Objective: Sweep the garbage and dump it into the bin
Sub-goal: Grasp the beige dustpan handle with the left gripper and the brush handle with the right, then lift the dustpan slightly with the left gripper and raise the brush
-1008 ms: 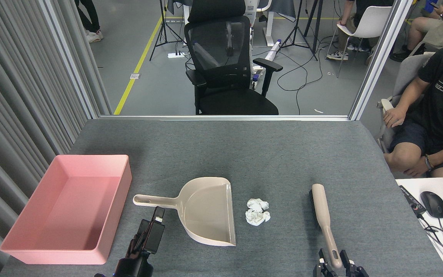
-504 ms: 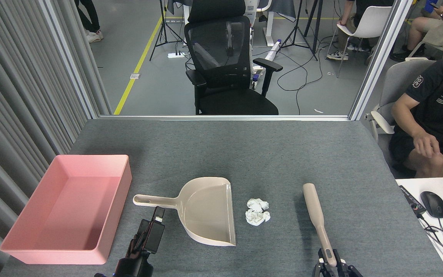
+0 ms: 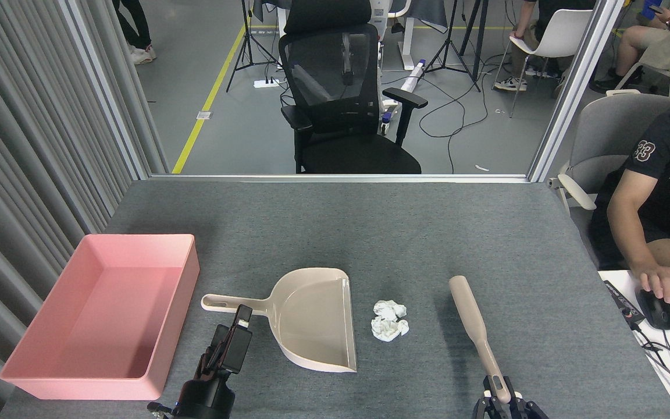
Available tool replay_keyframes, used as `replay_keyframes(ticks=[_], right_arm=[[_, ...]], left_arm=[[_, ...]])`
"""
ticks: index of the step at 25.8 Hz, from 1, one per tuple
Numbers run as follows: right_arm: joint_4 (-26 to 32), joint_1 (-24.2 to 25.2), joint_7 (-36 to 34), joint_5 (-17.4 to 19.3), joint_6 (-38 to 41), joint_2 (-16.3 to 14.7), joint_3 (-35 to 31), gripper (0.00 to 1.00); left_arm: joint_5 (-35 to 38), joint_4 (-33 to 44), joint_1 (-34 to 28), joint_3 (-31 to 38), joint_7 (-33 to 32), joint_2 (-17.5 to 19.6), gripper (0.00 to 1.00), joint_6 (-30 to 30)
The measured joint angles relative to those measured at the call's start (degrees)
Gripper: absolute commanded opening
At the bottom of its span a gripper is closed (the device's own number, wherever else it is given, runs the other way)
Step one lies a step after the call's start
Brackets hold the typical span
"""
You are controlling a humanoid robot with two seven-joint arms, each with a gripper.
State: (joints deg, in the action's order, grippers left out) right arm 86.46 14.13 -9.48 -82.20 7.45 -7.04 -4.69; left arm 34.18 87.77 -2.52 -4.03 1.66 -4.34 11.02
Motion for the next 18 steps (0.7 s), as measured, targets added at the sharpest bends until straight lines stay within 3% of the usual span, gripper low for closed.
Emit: replay_keyframes(ticks=[9,18], right_arm=[[0.2,0.1,-0.6,4.3,1.3,-0.5,-0.5,0.09],[0.2,-0.1,-0.9,5.1,1.4,-0.3,-0.5,0.09]], left_arm=[[0.0,-6.4,4.5,0.3,1.8,-0.2,0.99,0.0],[-0.2,-14.0,6.7,0.6,3.7,-1.3,0.99,-0.2]])
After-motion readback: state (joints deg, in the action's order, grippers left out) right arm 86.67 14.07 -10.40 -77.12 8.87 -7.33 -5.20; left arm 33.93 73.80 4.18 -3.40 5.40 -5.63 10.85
